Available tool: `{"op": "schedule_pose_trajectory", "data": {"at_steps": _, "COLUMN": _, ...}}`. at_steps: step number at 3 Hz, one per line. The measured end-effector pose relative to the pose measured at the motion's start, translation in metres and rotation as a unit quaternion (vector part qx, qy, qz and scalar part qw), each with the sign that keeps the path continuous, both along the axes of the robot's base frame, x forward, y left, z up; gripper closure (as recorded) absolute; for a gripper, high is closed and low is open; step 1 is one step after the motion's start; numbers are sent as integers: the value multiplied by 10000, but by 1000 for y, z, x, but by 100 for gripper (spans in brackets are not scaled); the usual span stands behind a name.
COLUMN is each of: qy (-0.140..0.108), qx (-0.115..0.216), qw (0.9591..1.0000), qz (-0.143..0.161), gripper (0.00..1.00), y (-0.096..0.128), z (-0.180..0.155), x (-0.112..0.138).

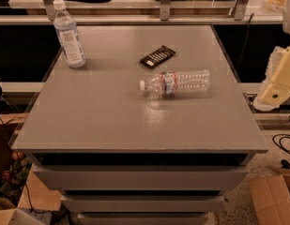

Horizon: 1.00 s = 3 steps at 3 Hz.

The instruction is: Place water bottle upright

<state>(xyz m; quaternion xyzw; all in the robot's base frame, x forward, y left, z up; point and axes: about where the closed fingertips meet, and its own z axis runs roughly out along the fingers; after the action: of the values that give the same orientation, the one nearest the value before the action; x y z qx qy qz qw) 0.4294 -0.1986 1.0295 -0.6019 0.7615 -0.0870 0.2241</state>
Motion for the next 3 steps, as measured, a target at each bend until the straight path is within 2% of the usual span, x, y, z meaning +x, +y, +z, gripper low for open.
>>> {"op": "schedule_pose_trajectory", "data": {"at_steps": 1, "qy": -1, "qx": 0, "qw": 10000, "qz": 0, "gripper": 0, "y": 0, "z": 0, "x": 0}}
{"op": "schedule_pose_trajectory", "data": {"at_steps": 2, "qy": 27, "qx": -13, "qw": 9995, "qz": 300, "gripper": 0, "y": 11, "z": -3, "x": 13}}
{"op": "schedule_pose_trajectory", "data": {"at_steps": 3, "qy": 193, "qx": -33, "qw": 9966, "qz": 794, "gripper": 0, "y": 30, "z": -19, "x": 37}}
